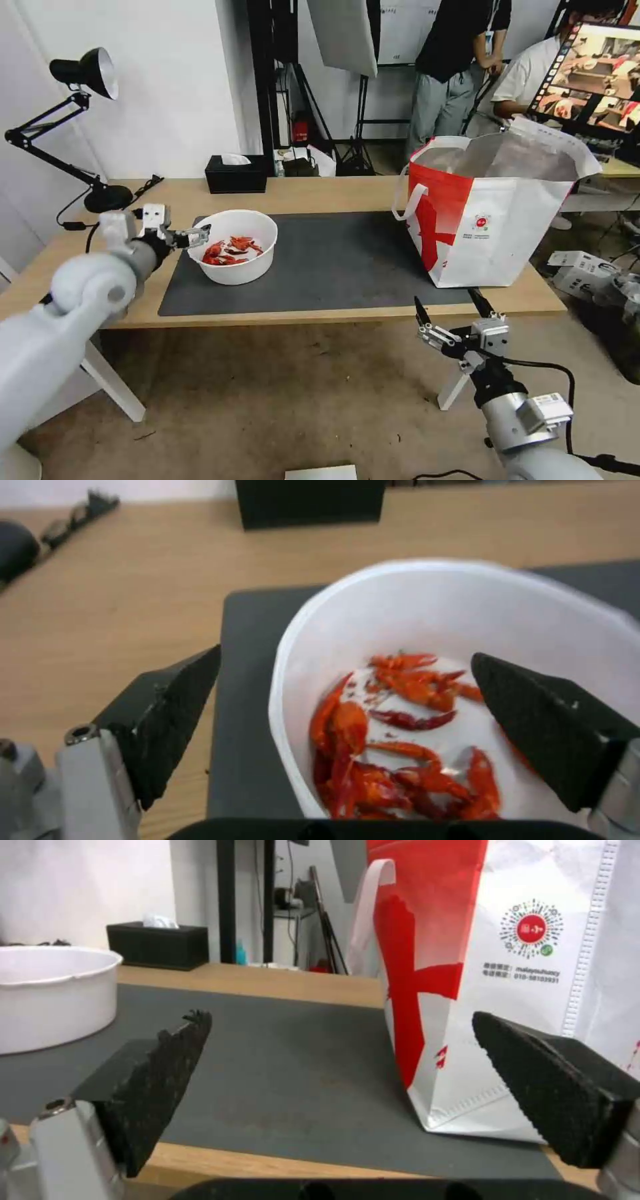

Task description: Pick up the trash from the table and place it into the takeout bag.

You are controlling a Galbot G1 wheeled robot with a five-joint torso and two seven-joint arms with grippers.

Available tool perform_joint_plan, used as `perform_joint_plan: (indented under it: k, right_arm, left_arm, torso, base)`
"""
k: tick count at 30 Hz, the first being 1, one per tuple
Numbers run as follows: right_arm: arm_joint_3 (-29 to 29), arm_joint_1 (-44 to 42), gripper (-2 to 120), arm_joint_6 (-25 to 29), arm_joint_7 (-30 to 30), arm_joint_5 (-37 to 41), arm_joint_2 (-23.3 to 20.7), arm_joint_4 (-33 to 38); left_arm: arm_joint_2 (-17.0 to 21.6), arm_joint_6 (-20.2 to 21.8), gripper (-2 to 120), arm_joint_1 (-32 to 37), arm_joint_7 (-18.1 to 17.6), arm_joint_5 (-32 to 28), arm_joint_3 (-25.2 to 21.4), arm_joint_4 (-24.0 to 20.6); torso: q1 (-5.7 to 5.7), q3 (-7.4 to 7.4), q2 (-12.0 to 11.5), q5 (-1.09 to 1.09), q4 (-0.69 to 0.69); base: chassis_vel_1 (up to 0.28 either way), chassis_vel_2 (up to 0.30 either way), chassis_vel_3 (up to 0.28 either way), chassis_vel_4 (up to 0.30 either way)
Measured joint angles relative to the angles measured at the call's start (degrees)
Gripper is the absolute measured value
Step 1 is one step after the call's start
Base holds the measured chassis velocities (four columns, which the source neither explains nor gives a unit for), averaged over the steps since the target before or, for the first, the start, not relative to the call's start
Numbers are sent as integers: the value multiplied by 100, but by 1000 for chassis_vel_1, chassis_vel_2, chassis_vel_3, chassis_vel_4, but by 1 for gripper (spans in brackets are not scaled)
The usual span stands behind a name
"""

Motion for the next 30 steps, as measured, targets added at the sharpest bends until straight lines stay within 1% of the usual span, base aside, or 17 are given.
perform_joint_plan:
  k: [1,3,4,6,8,9,10,15,16,18,19,20,21,23,25,27,30]
  right_arm:
    - [0,0,100,0,0,0,0,0]
    - [12,14,100,-1,6,27,0,-23]
    - [12,14,100,-1,6,27,0,-23]
    - [17,18,100,-2,13,44,10,-35]
    - [17,18,100,-2,13,44,10,-35]
    - [17,12,100,-2,16,47,26,-37]
    - [17,10,100,-2,19,48,32,-40]
    - [14,11,100,-2,30,70,49,-48]
    - [10,12,100,-2,34,79,57,-55]
    - [3,15,100,-2,37,80,65,-66]
    - [3,15,100,-2,37,80,65,-66]
    - [0,16,100,-3,45,80,70,-70]
    - [0,17,100,-5,51,80,74,-74]
    - [0,17,100,-5,55,80,77,-77]
    - [4,15,100,-7,67,80,89,-80]
    - [6,12,100,-8,69,80,92,-80]
    - [9,2,100,-8,75,78,116,-80]
  left_arm:
    - [0,0,100,0,0,0,0,0]
    - [-102,189,100,-478,-26,-77,427,380]
    - [-102,189,100,-478,-26,-77,427,380]
    - [-254,398,100,-907,-72,-100,796,804]
    - [-254,398,100,-907,-72,-100,796,804]
    - [-346,553,100,-1134,-156,-131,1009,1096]
    - [-359,621,100,-1200,-170,-148,1076,1203]
    - [-356,696,99,-1289,-217,-252,1164,1372]
    - [-336,697,93,-1312,-248,-331,1202,1400]
    - [-293,698,85,-1332,-283,-429,1261,1406]
    - [-293,698,85,-1332,-283,-429,1261,1406]
    - [-277,698,78,-1335,-307,-492,1284,1404]
    - [-269,698,75,-1335,-327,-556,1300,1402]
    - [-268,697,72,-1334,-342,-608,1306,1402]
    - [-263,694,60,-1308,-343,-733,1308,1393]
    - [-261,693,59,-1299,-342,-757,1308,1381]
    - [-261,685,40,-1278,-339,-792,1301,1341]
  torso:
    - [0,0,0,0,0]
    - [0,-1,0,2,0]
    - [0,-1,0,2,0]
    - [0,0,0,1,-2]
    - [0,0,0,1,-2]
    - [0,0,0,0,-1]
    - [0,0,0,0,-1]
    - [-1,-1,0,0,1]
    - [-1,-1,1,1,0]
    - [-1,-1,1,1,0]
    - [-1,-1,1,1,0]
    - [-1,-1,1,1,1]
    - [-1,-1,1,1,0]
    - [-1,-1,1,0,0]
    - [-1,-1,1,1,0]
    - [-1,-1,1,0,0]
    - [-1,-1,1,1,0]
  base:
    - [0,0,0,0]
    - [0,0,0,0]
    - [0,0,0,0]
    - [0,0,0,0]
    - [0,0,0,0]
    - [0,0,0,0]
    - [0,0,0,0]
    - [0,0,0,0]
    - [0,0,0,0]
    - [0,0,0,0]
    - [0,0,0,0]
    - [0,0,0,0]
    - [0,0,0,0]
    - [0,0,0,0]
    - [0,0,0,0]
    - [0,0,0,0]
    - [0,0,0,0]
